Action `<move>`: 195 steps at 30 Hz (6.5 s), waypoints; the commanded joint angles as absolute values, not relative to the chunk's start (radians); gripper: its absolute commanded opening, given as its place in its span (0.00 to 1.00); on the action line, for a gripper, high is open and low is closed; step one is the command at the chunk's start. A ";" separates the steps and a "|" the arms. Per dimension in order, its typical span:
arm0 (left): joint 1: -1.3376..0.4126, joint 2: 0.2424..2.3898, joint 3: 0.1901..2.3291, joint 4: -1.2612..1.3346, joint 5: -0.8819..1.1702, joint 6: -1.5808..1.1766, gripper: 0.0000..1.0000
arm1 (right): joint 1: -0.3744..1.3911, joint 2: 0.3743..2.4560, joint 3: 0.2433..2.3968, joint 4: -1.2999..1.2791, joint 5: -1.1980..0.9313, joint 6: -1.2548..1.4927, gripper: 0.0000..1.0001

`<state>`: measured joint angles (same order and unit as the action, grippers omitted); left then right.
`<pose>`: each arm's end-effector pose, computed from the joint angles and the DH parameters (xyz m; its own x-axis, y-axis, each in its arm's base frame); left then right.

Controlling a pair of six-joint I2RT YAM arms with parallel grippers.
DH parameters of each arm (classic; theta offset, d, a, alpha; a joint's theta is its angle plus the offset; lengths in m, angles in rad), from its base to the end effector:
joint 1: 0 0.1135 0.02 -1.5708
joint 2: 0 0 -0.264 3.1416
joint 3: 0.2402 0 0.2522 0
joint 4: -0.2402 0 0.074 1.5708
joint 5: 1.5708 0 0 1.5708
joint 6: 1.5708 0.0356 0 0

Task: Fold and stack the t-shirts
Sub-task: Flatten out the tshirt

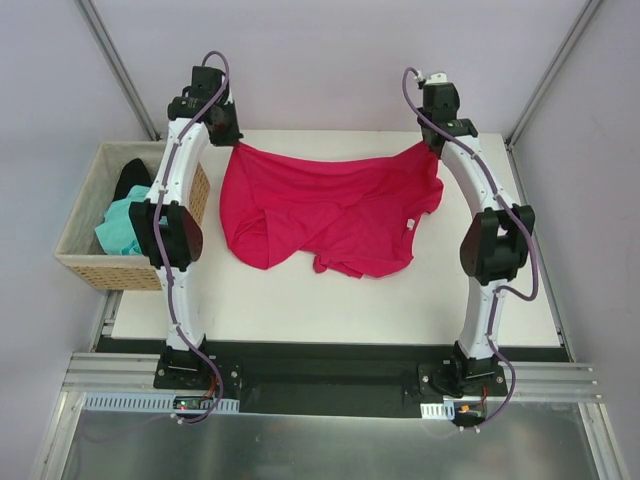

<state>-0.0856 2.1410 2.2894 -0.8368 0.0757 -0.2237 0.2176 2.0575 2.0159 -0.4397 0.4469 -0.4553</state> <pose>0.4785 -0.0438 0.3617 -0.6490 -0.1663 -0.7424 -0.0005 0.9759 -0.2182 0.4767 0.0896 0.3475 -0.4848 -0.5133 -0.7081 -0.0377 0.8212 -0.5695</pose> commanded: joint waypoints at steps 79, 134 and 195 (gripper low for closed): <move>-0.072 2.178 1.931 -0.618 0.250 -0.304 0.23 | 0.172 1.776 1.936 -0.393 0.209 -0.284 0.02; -0.072 2.375 2.056 -0.672 0.224 -0.308 0.22 | 0.189 1.588 1.979 -0.390 0.221 -0.302 0.05; 0.046 2.445 2.523 -0.540 0.262 -0.451 0.01 | 0.219 1.539 1.805 -0.577 0.302 -0.262 0.01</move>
